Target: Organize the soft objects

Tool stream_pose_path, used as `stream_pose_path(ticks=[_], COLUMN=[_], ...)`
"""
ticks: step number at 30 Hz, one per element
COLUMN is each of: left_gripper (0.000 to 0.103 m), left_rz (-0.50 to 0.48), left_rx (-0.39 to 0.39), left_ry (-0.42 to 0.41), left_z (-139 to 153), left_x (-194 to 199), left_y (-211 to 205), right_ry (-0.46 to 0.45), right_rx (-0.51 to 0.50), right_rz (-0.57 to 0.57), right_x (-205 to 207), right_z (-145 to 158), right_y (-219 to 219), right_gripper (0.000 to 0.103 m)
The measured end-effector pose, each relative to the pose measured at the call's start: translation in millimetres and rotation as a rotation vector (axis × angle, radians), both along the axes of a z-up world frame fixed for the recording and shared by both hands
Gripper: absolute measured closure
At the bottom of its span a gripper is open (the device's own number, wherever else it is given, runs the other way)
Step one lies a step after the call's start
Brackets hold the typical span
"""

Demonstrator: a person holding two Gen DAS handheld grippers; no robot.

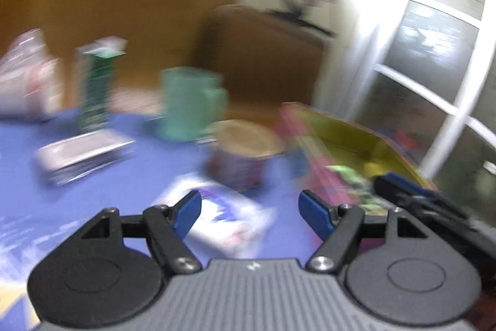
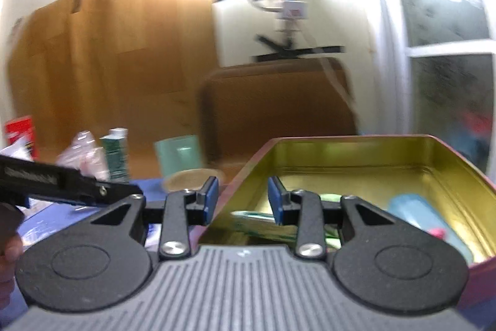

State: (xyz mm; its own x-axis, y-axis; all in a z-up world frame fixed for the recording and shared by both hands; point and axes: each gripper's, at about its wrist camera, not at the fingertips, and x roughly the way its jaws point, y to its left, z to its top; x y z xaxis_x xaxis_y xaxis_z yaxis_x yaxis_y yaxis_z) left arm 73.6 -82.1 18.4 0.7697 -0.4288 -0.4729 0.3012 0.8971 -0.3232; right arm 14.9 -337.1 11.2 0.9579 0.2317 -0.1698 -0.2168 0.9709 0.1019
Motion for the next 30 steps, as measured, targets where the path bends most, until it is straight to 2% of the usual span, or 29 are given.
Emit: stream_pose_path(ticks=[2,6,7,8,10,11,16,21,24,25,28,30], left_gripper=[0.032,0.032,0.032,0.032,0.032,0.032,0.032,0.032,0.031,0.031,0.031,0.031], left_rz=[0.102,0.323,0.375,0.419,0.431,0.435,0.417,0.410,0.408,0.409,0.408,0.407], left_rx=[0.025,0.038,0.020,-0.030,-0.152,-0.176,-0.225,-0.262,-0.268,-0.269,-0.271,-0.268], left_ry=[0.030,0.051,0.058,0.073,0.090,0.081,0.085,0.096,0.102,0.103,0.107,0.109], left_z=[-12,-28,-32,-37,-41,-42,-43,-44,-45,-45,-45,-44], left_x=[3,7,7,6,6,6,5,5,7,7,8,7], left_y=[30,91,105,121,139,143,152,156,155,155,156,155], right_ry=[0.025,0.135,0.160,0.188,0.244,0.280,0.404,0.555,0.619,0.622,0.578,0.575], right_rx=[-0.027,-0.059,-0.063,-0.057,-0.024,0.011,0.080,0.096,0.076,0.049,0.025,0.037], right_rz=[0.083,0.264,0.298,0.331,0.371,0.382,0.306,0.253,0.271,0.286,0.298,0.304], right_x=[4,24,32,43,68,87,180,253,264,262,237,215], right_z=[-1,-7,-8,-7,-1,2,11,-5,-17,-20,-16,-15], right_y=[20,63,74,86,108,119,166,198,208,211,209,200], right_gripper=[0.065,0.065,0.065,0.065,0.065,0.064,0.064,0.063,0.063,0.067,0.084,0.084])
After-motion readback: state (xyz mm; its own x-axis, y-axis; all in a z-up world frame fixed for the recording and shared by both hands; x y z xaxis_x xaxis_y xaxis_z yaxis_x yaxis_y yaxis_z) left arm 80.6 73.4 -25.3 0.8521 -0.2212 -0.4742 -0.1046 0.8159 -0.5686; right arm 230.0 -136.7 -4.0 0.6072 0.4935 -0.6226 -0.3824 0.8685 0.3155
